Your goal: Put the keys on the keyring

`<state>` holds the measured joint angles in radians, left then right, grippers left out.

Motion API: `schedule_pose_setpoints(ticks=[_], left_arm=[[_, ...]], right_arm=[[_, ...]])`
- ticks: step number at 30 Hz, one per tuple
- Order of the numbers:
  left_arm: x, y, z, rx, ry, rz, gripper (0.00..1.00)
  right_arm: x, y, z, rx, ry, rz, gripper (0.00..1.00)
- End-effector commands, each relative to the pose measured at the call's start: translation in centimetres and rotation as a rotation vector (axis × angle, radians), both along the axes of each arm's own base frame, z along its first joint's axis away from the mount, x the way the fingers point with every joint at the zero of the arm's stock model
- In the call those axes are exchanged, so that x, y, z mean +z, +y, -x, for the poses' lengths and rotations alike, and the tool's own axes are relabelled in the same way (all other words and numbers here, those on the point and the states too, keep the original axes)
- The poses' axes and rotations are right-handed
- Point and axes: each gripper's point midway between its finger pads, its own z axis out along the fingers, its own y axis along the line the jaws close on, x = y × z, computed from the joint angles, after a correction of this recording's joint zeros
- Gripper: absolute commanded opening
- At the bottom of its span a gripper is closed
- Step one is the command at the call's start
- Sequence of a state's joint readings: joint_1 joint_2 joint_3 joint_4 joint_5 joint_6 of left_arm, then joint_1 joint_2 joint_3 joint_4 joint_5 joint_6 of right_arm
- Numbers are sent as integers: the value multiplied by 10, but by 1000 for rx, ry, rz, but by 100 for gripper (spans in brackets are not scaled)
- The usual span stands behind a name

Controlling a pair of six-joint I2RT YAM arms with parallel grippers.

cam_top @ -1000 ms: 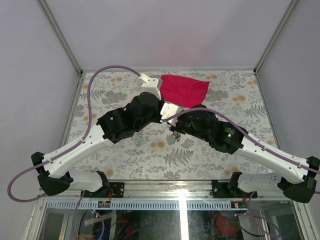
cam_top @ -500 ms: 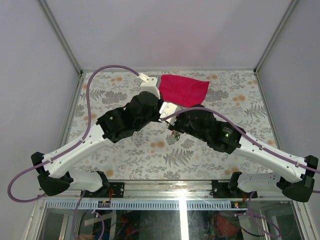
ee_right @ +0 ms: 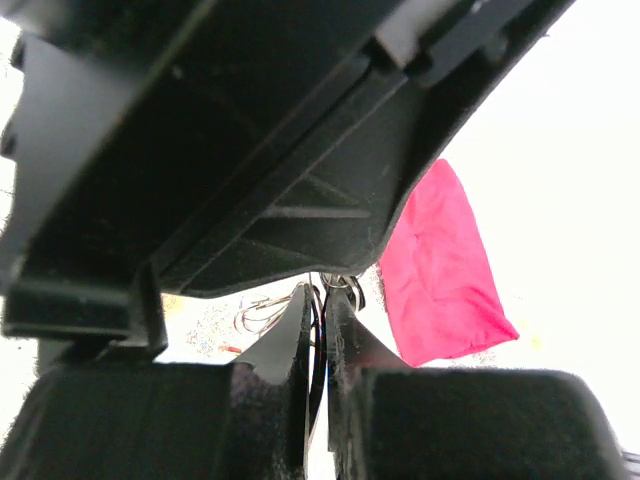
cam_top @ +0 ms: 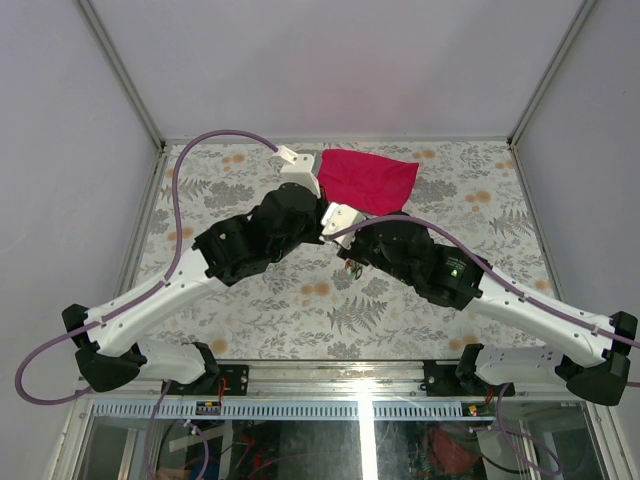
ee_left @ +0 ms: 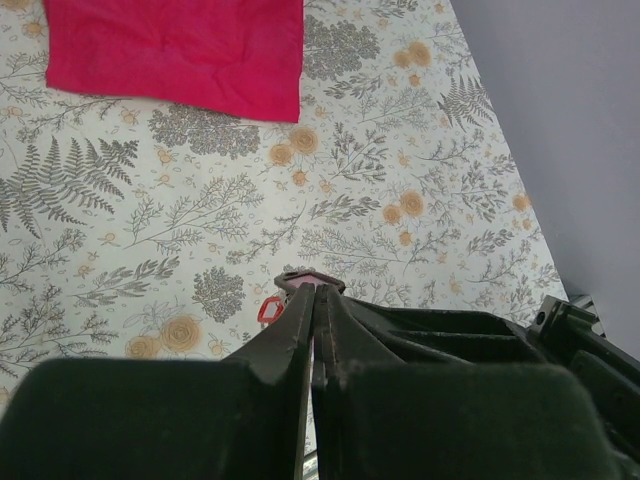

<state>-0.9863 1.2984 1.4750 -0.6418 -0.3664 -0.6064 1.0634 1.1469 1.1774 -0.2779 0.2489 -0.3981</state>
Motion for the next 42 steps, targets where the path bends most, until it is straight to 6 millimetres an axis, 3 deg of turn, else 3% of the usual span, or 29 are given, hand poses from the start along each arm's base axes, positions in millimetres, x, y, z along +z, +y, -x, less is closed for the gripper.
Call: schedule_pose_setpoints(ticks=[1, 12, 26, 34, 42], left_arm=[[4, 1, 1, 9, -6, 2, 0], [-4, 12, -4, 62, -3, -49, 0], [-6, 17, -7, 86, -9, -73, 0], [2, 15, -4, 63, -27, -38, 0], [17, 3, 10, -64, -90, 72, 0]], right_arm=[[45, -10, -9, -78, -94, -141, 0], [52, -14, 3, -28, -96, -174, 0], [35, -21, 25, 68, -59, -149, 0], [26, -23, 27, 63, -42, -148, 0], [25, -12, 49, 185, 16, -198, 0]])
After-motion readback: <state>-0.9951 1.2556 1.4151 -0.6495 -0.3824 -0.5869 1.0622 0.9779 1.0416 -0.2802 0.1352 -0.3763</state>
